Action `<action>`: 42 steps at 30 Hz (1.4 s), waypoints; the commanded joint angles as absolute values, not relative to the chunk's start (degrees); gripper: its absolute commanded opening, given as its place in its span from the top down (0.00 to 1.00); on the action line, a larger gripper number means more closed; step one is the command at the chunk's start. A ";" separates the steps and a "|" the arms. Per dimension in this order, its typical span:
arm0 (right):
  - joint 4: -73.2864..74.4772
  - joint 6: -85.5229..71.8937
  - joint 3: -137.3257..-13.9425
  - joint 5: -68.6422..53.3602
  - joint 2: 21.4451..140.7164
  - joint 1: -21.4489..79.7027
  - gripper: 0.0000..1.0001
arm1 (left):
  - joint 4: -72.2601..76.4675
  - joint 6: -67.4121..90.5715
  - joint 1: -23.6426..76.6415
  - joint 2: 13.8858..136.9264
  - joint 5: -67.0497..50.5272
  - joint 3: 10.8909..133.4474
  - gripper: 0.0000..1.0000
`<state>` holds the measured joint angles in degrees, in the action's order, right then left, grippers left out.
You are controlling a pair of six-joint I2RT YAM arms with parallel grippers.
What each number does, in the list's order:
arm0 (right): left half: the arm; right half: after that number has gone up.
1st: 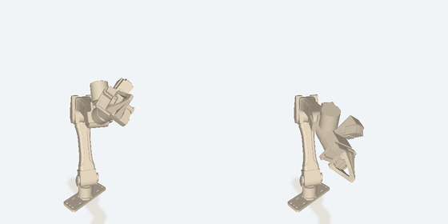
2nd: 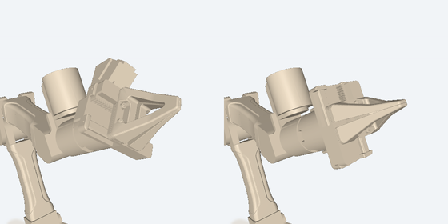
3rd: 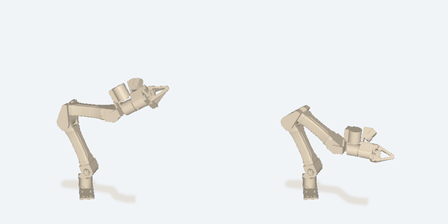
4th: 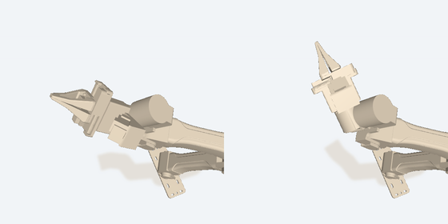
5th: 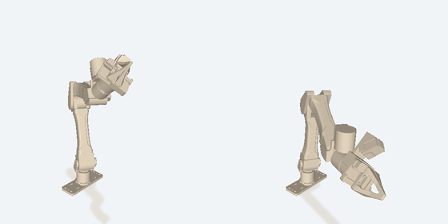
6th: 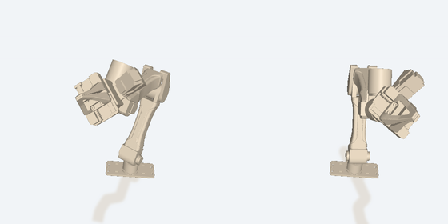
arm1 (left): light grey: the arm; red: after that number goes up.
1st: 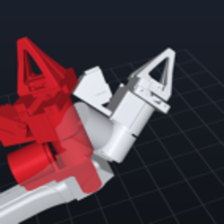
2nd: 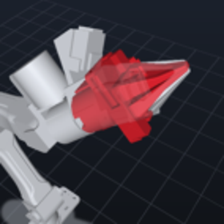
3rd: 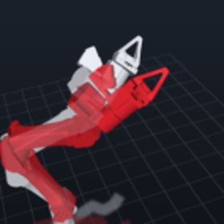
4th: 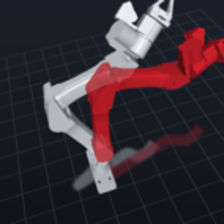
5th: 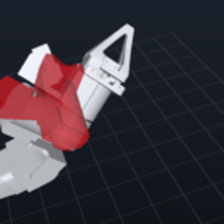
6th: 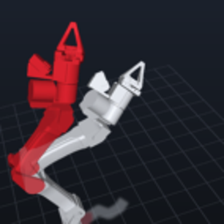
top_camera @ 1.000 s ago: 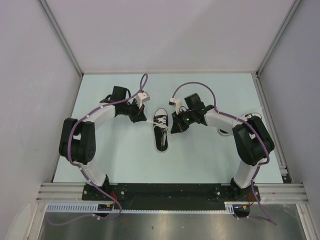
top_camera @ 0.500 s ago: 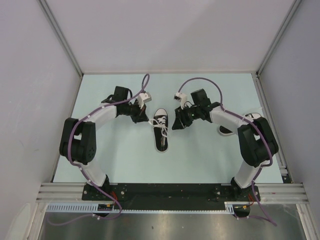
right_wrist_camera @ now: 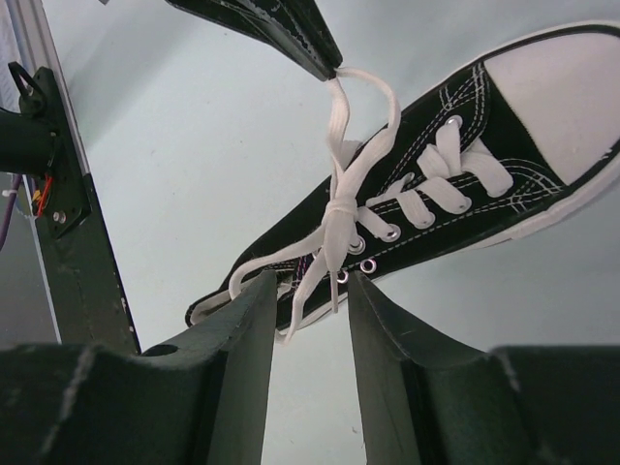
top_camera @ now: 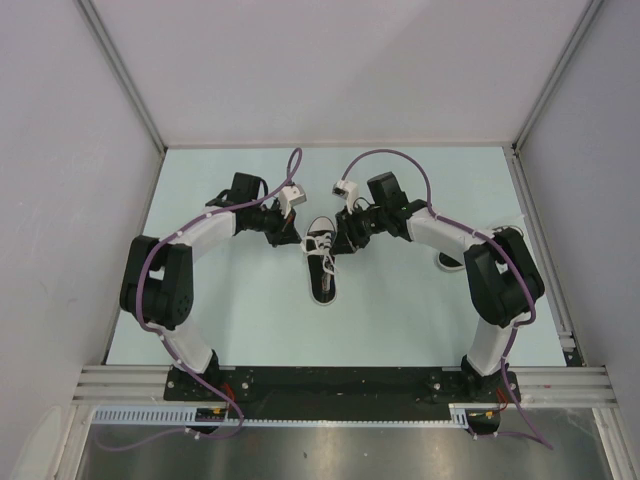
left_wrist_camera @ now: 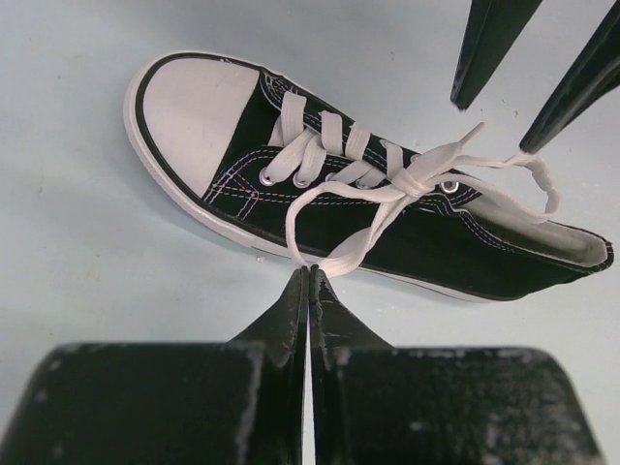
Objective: Tie the shoes
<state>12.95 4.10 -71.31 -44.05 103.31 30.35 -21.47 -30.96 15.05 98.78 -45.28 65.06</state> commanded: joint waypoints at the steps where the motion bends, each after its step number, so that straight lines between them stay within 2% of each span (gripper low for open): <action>1: 13.00 5.01 -74.44 -44.03 104.85 31.46 0.60 | -19.69 -31.20 15.29 98.09 -47.64 66.80 1.00; 6: 14.06 5.19 -74.53 -43.95 105.82 31.82 0.64 | -19.42 -31.11 15.29 98.09 -47.72 66.62 1.00; 16: 12.39 3.25 -74.53 -44.65 107.05 30.67 0.64 | -19.51 -31.46 15.29 98.17 -47.72 66.71 1.00; 18: 12.74 3.25 -74.53 -45.53 107.31 30.50 0.69 | -19.51 -31.38 15.29 98.26 -47.64 66.71 1.00; 22: 13.10 3.08 -74.53 -46.49 107.58 30.32 0.71 | -19.34 -31.20 15.29 98.61 -47.64 66.71 1.00; 29: 12.66 2.46 -74.53 -47.90 107.40 29.62 0.98 | -19.69 -31.29 15.29 98.96 -47.55 67.41 1.00; 37: 13.97 1.67 -74.53 -48.25 105.21 28.83 1.00 | -19.34 -31.03 15.29 99.40 -47.20 67.59 1.00; 40: 15.64 2.02 -74.53 -47.90 104.42 28.74 1.00 | -19.34 -30.59 15.29 99.58 -47.20 67.76 0.95; 42: 17.13 2.98 -74.53 -47.73 104.33 28.74 1.00 | -19.16 -30.24 15.29 99.67 -47.20 67.76 0.86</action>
<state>14.74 2.04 -72.47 -47.05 107.28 28.99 -21.02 -30.79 15.05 99.37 -45.28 65.39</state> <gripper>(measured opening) 0.009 0.080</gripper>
